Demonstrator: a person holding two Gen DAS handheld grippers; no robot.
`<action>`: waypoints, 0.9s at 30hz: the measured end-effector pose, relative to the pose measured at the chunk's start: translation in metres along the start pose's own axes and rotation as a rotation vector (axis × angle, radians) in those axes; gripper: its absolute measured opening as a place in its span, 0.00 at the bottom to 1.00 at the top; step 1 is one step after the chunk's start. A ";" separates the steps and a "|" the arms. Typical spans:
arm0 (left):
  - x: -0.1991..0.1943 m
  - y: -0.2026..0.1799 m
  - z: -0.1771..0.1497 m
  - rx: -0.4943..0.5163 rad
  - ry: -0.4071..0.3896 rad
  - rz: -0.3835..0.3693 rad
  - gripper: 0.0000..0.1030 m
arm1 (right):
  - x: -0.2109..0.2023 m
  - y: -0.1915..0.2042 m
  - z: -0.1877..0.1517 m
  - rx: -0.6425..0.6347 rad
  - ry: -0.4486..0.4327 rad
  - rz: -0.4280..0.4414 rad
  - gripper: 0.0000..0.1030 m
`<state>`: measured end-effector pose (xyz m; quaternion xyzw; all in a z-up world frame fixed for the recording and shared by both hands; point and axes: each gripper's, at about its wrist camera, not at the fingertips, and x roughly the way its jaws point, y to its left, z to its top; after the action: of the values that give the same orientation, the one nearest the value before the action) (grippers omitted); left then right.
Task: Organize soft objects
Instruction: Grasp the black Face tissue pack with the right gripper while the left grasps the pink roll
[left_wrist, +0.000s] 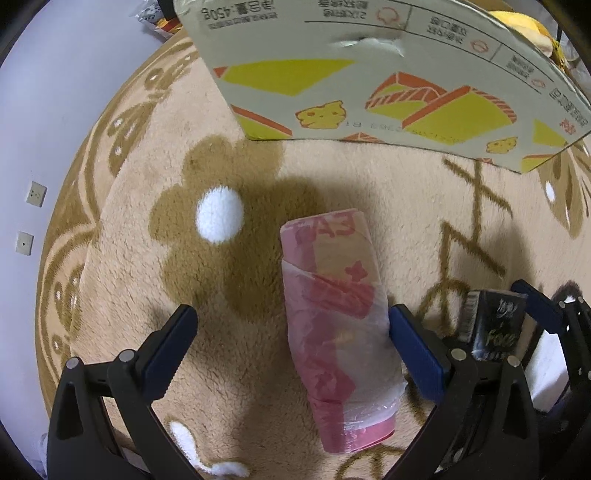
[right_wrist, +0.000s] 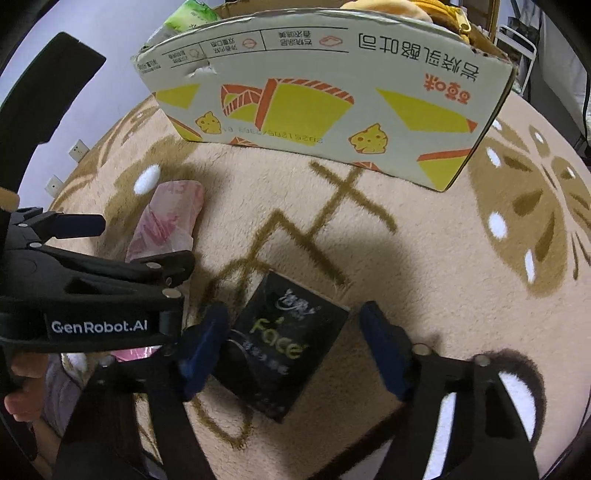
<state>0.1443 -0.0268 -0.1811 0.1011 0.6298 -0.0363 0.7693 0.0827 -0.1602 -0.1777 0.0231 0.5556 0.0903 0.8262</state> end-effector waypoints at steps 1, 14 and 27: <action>0.001 -0.003 -0.002 0.004 0.000 0.003 0.94 | 0.000 0.001 0.000 0.000 0.001 -0.004 0.71; -0.001 -0.024 -0.007 0.033 -0.006 -0.047 0.62 | -0.005 -0.013 0.001 0.020 -0.019 -0.024 0.52; -0.005 -0.028 -0.014 0.061 -0.057 -0.026 0.42 | -0.021 -0.019 0.004 0.030 -0.094 -0.017 0.51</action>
<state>0.1246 -0.0513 -0.1817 0.1153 0.6074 -0.0681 0.7830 0.0810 -0.1825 -0.1593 0.0353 0.5175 0.0738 0.8517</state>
